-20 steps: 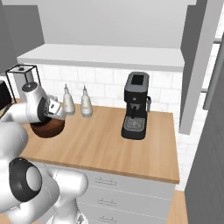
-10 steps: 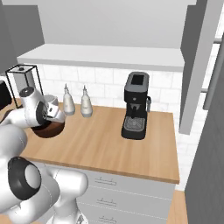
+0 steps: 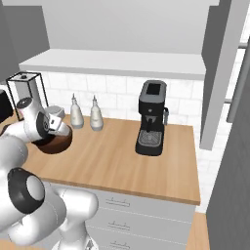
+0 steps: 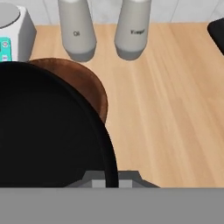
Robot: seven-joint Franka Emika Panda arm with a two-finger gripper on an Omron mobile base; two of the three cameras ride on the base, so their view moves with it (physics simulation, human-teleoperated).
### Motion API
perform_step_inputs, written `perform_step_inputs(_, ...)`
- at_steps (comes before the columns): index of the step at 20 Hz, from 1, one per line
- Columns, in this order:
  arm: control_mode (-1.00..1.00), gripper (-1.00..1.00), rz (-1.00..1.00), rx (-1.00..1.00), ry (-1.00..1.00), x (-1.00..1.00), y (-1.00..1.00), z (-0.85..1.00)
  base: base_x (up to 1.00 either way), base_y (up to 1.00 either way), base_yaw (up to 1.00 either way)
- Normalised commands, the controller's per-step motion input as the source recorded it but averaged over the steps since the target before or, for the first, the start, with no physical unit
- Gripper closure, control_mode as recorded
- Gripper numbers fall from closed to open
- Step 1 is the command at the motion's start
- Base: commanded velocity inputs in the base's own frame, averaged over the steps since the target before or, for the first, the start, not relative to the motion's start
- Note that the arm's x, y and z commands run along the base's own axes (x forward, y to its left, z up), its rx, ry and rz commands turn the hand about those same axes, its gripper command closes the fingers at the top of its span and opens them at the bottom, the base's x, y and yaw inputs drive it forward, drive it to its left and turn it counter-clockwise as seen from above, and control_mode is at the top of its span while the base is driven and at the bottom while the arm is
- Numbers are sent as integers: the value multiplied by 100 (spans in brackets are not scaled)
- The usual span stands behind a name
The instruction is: Pick up the bowls on the counter and stack them on top of one another in the open cabinet. Place the smaller bowl on top of the larger bowl.
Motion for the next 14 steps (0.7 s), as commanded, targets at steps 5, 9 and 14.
perform_step_inputs(5,-100,100,-5,0,0,34,1,0,0,0,0)
perform_step_inputs(9,-100,100,-3,0,0,54,2,-5,0,0,0)
perform_step_inputs(14,-100,100,-1,0,2,31,3,-21,0,0,0)
